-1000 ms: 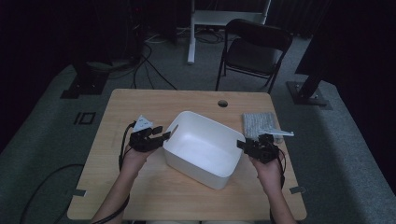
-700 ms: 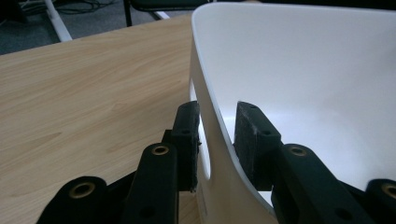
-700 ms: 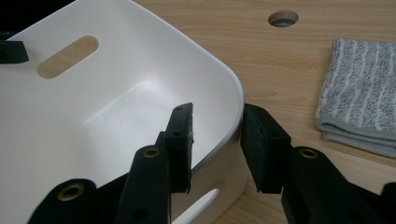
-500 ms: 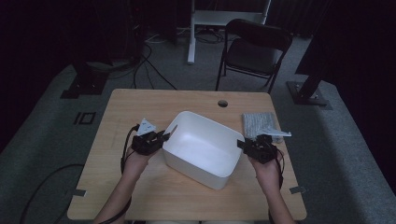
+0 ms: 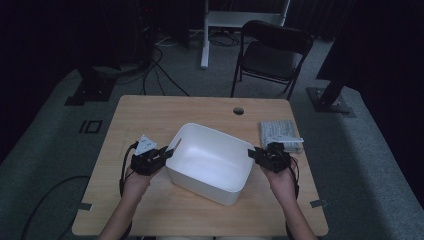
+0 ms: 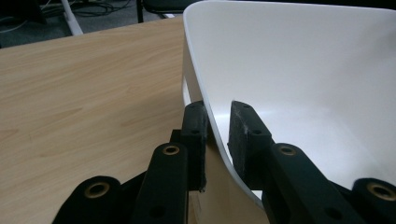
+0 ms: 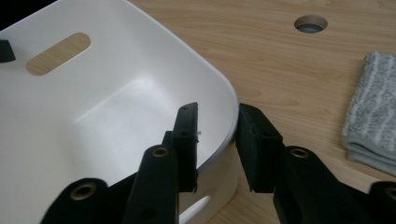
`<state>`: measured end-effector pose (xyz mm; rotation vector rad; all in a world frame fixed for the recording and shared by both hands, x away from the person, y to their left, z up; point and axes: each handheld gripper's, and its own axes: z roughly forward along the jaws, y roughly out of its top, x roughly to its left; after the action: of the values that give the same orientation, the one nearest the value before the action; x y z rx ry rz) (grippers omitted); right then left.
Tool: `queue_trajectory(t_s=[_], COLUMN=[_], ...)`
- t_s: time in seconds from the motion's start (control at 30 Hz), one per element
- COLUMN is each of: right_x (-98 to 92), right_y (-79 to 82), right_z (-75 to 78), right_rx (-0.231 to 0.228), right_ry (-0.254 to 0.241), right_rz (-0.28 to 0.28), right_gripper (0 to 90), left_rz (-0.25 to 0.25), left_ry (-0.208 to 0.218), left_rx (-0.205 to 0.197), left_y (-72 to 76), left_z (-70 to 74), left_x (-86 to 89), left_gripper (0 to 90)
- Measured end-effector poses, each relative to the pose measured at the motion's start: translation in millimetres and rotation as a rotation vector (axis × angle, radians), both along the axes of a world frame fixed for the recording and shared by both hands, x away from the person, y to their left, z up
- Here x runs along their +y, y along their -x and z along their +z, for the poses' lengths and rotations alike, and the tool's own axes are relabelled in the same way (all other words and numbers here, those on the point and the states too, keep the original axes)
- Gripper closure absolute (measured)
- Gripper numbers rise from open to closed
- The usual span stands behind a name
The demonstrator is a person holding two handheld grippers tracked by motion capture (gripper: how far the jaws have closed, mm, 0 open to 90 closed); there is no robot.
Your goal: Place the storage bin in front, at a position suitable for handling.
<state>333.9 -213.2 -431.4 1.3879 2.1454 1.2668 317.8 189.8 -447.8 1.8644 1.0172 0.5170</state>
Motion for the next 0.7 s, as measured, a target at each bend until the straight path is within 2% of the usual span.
queue_trajectory(t_s=[0.13,0.23,0.37,0.47,0.7], right_x=[3.0,6.5,11.8,16.8,22.4], right_y=[-3.9,-6.9,-11.7,-14.6,-28.2], right_z=[-0.8,-1.3,-4.4,-7.6,-9.4], right_rx=[-0.006,-0.012,-0.018,-0.036,-0.013], right_ry=[-0.003,0.018,0.028,0.057,0.045], right_rz=[0.008,0.012,0.022,0.047,0.088], right_gripper=[74.1,76.5,78.9,78.8,78.8], left_rz=[0.023,0.027,0.029,0.035,0.064], left_ry=[0.024,0.010,0.021,0.013,0.021], left_rx=[0.008,0.008,0.005,0.003,0.006], left_y=[7.7,12.5,19.4,24.9,33.2], left_z=[-1.0,-0.1,-1.5,-1.3,-1.9], left_x=[1.5,1.3,2.9,5.1,8.5], left_gripper=[76.3,76.3,75.7,75.1,74.4])
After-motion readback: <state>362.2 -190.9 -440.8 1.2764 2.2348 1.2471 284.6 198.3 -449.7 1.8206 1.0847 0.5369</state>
